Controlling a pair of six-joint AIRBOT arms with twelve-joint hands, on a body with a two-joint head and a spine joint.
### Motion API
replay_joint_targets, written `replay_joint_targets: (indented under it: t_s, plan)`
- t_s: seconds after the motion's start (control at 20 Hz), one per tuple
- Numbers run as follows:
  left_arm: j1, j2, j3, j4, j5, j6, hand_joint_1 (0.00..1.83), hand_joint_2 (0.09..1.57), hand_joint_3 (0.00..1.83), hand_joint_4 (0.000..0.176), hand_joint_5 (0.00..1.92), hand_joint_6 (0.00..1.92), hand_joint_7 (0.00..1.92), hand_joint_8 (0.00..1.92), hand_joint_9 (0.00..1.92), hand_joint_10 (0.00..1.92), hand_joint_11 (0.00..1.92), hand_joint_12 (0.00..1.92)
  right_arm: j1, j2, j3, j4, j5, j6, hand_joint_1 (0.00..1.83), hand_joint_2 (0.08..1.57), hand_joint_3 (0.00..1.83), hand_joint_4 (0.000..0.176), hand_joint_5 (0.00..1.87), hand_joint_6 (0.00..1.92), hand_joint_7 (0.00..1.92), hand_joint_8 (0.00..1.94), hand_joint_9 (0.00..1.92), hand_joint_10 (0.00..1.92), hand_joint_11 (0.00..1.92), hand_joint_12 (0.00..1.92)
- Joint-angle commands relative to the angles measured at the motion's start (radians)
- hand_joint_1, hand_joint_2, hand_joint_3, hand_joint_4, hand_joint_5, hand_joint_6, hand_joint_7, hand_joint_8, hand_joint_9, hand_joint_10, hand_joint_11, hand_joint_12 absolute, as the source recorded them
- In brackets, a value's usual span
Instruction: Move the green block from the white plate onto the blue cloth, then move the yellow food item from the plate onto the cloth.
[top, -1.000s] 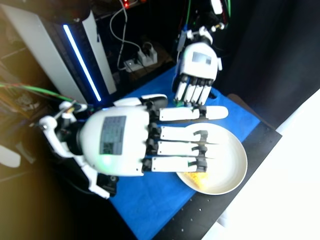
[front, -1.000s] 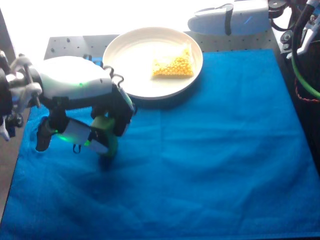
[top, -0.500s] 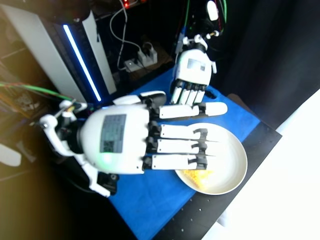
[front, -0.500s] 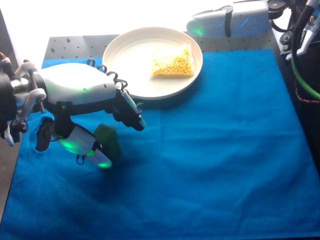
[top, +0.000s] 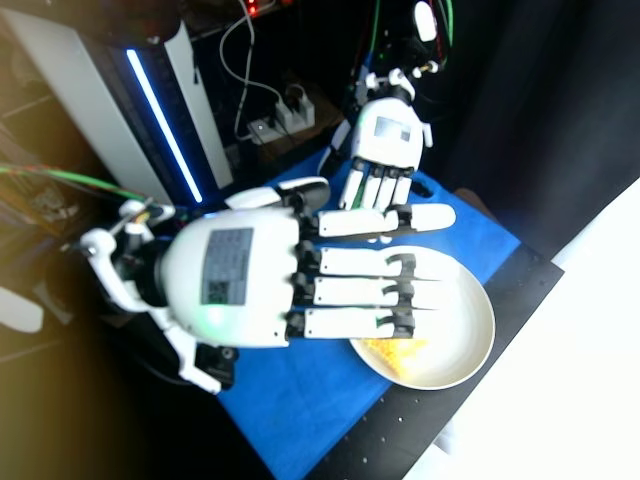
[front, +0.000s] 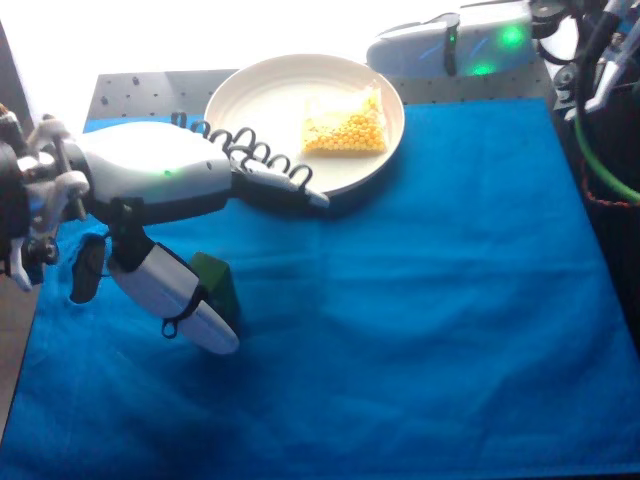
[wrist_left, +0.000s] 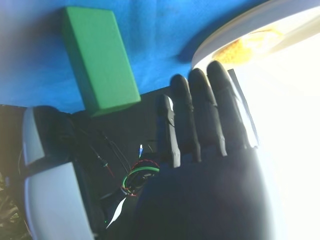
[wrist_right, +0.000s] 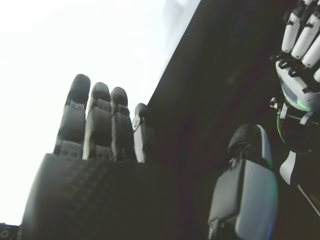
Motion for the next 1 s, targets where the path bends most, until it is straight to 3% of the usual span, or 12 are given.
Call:
replay_joint_targets:
  t_s: [0.0,0.05,0.1,0.2,0.25,0.3,0.45,0.55,0.65,0.8,0.9,0.95]
  plan:
    - [-0.024,0.011,0.0,-0.049,-0.094,0.005,0.73,0.75,0.01,0.053,0.25,0.0,0.35,0.0,0.36,0.02,0.35,0.12,0.014,-0.001,0.006,0.027,0.109,0.004,0.37,0.81,0.0,0.122,0.05,0.0,0.19,0.01,0.17,0.0,0.0,0.57]
    - [-0.037,0.015,0.001,-0.065,-0.098,0.024,0.67,0.75,0.01,0.046,0.26,0.0,0.4,0.0,0.48,0.02,0.41,0.34,0.015,-0.003,0.011,0.027,0.102,0.004,0.35,0.8,0.0,0.14,0.04,0.0,0.17,0.01,0.1,0.02,0.0,0.32]
    - [-0.056,0.02,0.001,-0.102,-0.101,0.065,0.67,0.7,0.0,0.097,0.28,0.0,0.43,0.0,0.52,0.0,0.32,0.63,0.015,-0.01,0.026,0.027,0.079,0.004,0.36,0.78,0.0,0.137,0.03,0.0,0.12,0.01,0.05,0.01,0.0,0.01]
    - [-0.092,0.025,0.007,-0.168,-0.104,0.146,0.62,0.72,0.0,0.083,0.22,0.0,0.34,0.0,0.44,0.0,0.25,0.56,0.043,-0.021,0.05,0.005,0.027,0.004,0.39,0.8,0.0,0.129,0.01,0.0,0.08,0.0,0.06,0.01,0.07,0.04]
    - [-0.106,0.026,0.01,-0.181,-0.104,0.163,0.66,0.72,0.0,0.052,0.14,0.0,0.21,0.0,0.3,0.0,0.2,0.43,0.053,-0.024,0.057,-0.006,0.009,0.004,0.4,0.8,0.0,0.112,0.0,0.0,0.08,0.0,0.14,0.01,0.11,0.31]
    - [-0.129,0.026,0.021,-0.208,-0.102,0.187,0.77,0.72,0.0,0.11,0.08,0.0,0.15,0.0,0.23,0.0,0.16,0.32,0.073,-0.028,0.071,-0.026,-0.025,0.004,0.41,0.78,0.01,0.12,0.0,0.0,0.12,0.0,0.18,0.0,0.03,0.64]
    - [-0.174,0.021,0.053,-0.293,-0.074,0.277,0.72,0.71,0.0,0.101,0.04,0.0,0.11,0.0,0.16,0.0,0.06,0.45,0.098,-0.072,0.124,-0.076,-0.099,0.004,0.49,0.76,0.0,0.101,0.05,0.0,0.28,0.0,0.35,0.01,0.0,1.18]
    - [-0.2,0.011,0.076,-0.335,-0.04,0.327,0.71,0.73,0.0,0.084,0.02,0.0,0.09,0.0,0.16,0.0,0.01,0.54,0.112,-0.098,0.156,-0.105,-0.141,0.004,0.51,0.79,0.0,0.09,0.05,0.0,0.27,0.0,0.35,0.0,0.0,1.26]
    - [-0.225,-0.002,0.104,-0.338,0.0,0.328,0.77,0.78,0.01,0.071,0.0,0.0,0.06,0.0,0.14,0.0,0.0,0.52,0.119,-0.121,0.18,-0.12,-0.177,0.004,0.51,0.81,0.0,0.046,0.08,0.01,0.29,0.0,0.36,0.0,0.0,1.25]
    - [-0.242,-0.012,0.133,-0.347,0.04,0.333,0.74,0.82,0.01,0.072,0.01,0.0,0.07,0.0,0.14,0.0,0.0,0.43,0.119,-0.157,0.21,-0.14,-0.215,0.004,0.5,0.79,0.0,0.045,0.09,0.0,0.27,0.0,0.36,0.0,0.08,1.11]
    - [-0.243,-0.013,0.144,-0.396,0.059,0.371,0.7,0.83,0.0,0.075,0.03,0.01,0.08,0.0,0.14,0.0,0.0,0.47,0.119,-0.181,0.228,-0.164,-0.246,0.004,0.54,0.82,0.01,0.064,0.09,0.0,0.27,0.0,0.35,0.01,0.06,1.13]
    - [-0.244,-0.014,0.15,-0.408,0.066,0.382,0.71,0.83,0.0,0.081,0.05,0.01,0.1,0.01,0.15,0.01,0.0,0.5,0.119,-0.192,0.236,-0.169,-0.256,0.004,0.62,0.84,0.01,0.029,0.12,0.01,0.26,0.0,0.33,0.0,0.03,1.12]
